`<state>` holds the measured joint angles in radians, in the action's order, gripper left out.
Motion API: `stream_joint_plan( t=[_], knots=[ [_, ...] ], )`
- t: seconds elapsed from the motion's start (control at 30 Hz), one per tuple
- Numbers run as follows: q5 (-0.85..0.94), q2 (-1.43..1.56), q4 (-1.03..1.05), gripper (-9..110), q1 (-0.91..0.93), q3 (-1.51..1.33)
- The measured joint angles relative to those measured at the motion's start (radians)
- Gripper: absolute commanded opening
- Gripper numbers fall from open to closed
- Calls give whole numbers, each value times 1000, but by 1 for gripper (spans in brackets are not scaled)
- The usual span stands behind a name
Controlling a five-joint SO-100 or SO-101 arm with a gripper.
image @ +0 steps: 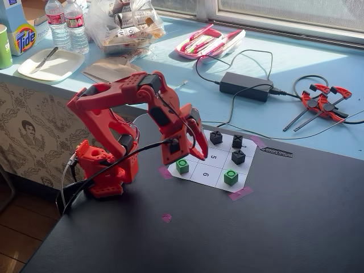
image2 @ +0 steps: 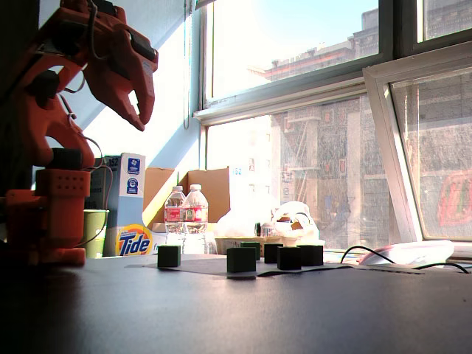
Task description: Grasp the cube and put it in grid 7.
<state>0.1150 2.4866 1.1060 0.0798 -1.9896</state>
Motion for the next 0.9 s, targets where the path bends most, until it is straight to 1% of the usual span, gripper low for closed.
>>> stream_joint_plan(
  t=[0.13, 0.33, 0.5, 0.9],
  knots=[
    [-9, 163, -61, 0, 57, -232],
    [-12, 434, -92, 0, 15, -529],
    [-38, 583, -115, 0, 5, -669],
    [-44, 750, -173, 0, -34, -946]
  ],
)
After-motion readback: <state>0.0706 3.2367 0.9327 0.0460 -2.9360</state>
